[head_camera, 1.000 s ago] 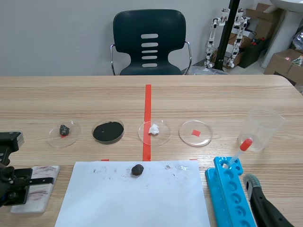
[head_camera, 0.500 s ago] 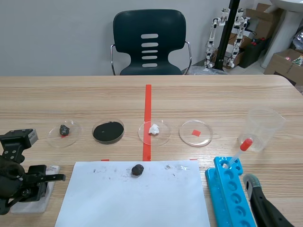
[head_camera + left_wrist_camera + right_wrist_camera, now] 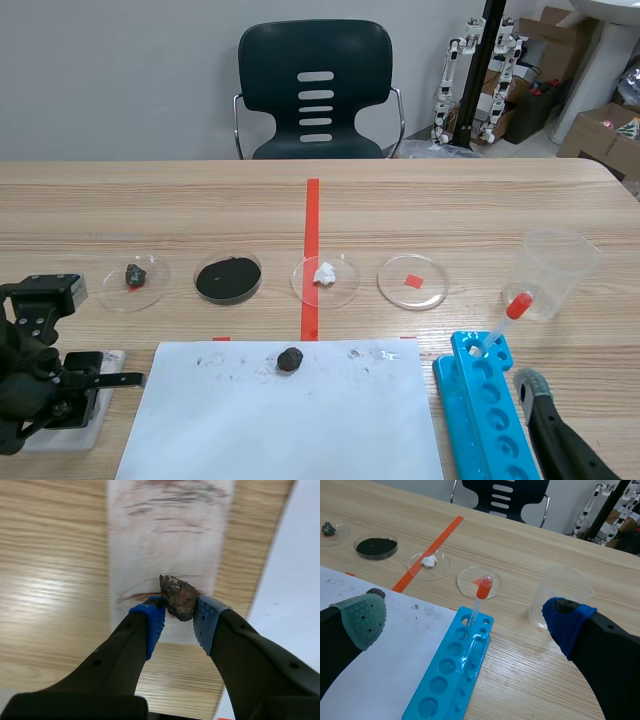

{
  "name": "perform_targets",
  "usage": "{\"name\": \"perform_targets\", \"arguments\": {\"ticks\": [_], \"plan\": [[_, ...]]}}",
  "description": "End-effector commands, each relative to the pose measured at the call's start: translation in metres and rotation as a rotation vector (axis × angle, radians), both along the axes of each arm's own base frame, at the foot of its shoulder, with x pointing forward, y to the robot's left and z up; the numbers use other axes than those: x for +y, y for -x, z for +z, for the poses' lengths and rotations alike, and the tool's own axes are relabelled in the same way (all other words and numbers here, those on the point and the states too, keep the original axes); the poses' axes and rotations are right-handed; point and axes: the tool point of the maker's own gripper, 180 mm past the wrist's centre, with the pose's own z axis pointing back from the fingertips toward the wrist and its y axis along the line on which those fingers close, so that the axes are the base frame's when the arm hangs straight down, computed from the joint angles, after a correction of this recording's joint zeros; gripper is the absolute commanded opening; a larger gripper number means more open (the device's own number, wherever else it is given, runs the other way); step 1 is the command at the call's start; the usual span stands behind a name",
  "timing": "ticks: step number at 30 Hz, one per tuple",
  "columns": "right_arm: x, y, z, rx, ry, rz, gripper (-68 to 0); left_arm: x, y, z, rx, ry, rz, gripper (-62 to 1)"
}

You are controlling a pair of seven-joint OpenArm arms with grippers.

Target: Rub the mineral on the streak plate below the first streak

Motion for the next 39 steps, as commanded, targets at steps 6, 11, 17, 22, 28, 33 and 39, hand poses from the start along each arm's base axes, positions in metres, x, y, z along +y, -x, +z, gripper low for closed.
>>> {"name": "perform_targets", "arguments": {"ticks": [6,11,17,22,28,33,39], "plan": [[-0.001,-0.004,0.009,-0.036,-0.008,-0.005,0.4,0.028,0.018,-0.003,0.062,-0.116,0.040,-49.3],[-0.001,-0.004,0.009,-0.036,-0.008,-0.005,0.4,0.033,0.018,-0.002,0.061,-0.144,0.049,-49.3],[-0.001,-0.004,0.009,-0.036,-0.008,-0.005,0.4,0.015,0.016,-0.006,0.055,-0.045,0.033,-49.3],[-0.001,-0.004,0.009,-0.036,-0.008,-0.005,0.4,-0.007,0.014,-0.010,0.048,0.049,-0.008,-49.3],[-0.001,-0.004,0.009,-0.036,-0.008,-0.005,0.4,-0.028,0.013,-0.013,0.036,0.127,-0.043,-49.3],[-0.001,-0.004,0.009,-0.036,-0.008,-0.005,0.4,-0.043,0.012,-0.014,0.029,0.191,-0.065,-49.3],[-0.001,-0.004,0.009,-0.036,-0.008,-0.005,0.4,-0.036,0.007,-0.007,-0.026,0.132,-0.090,-49.3]]}}
